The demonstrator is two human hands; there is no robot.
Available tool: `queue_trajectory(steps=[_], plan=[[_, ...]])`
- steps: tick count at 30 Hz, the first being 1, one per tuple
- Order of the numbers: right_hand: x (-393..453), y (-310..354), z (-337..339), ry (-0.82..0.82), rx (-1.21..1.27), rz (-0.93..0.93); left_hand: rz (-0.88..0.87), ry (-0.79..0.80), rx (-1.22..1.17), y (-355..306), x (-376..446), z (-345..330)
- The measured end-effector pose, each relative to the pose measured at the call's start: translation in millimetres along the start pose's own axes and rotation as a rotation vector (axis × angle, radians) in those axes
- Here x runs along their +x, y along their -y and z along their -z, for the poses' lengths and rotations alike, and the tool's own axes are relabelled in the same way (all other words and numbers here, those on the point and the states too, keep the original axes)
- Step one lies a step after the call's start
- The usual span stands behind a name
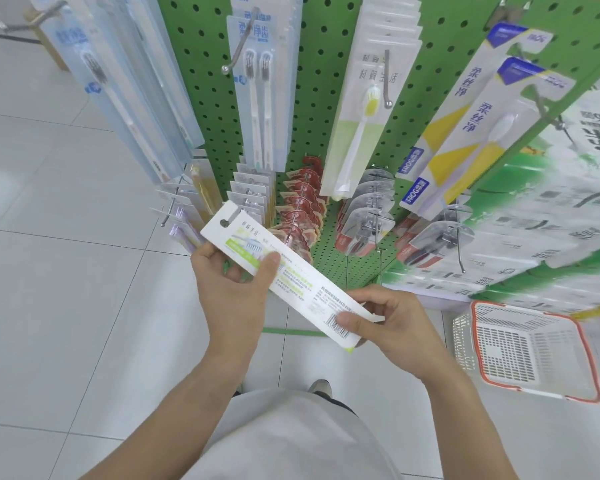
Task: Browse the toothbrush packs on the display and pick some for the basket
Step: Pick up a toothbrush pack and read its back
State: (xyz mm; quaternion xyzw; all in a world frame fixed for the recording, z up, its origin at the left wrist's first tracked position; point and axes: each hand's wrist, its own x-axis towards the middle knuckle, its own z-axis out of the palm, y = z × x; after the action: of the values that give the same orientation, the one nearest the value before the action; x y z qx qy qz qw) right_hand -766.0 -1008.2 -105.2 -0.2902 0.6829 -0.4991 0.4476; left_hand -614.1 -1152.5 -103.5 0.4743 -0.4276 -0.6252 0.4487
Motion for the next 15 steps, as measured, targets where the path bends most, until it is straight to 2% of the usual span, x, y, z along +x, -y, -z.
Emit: queue_trajectory(steps=[6, 11, 15], plan=[[-5.7, -2.0, 0.4, -0.002, 0.091, 0.018, -0.065, 0.142, 0.028, -2.3, -17.6, -6.4], [-10.9, -1.4, 1.5, 0.004, 0.233, -0.008, -0.085, 0.116, -0.018, -7.5, -24.7, -7.8], [-13.7, 1.9, 2.2, 0.037, 0.246, -0.01, -0.087, 0.118, -0.004, -5.0, -30.6, -8.9]])
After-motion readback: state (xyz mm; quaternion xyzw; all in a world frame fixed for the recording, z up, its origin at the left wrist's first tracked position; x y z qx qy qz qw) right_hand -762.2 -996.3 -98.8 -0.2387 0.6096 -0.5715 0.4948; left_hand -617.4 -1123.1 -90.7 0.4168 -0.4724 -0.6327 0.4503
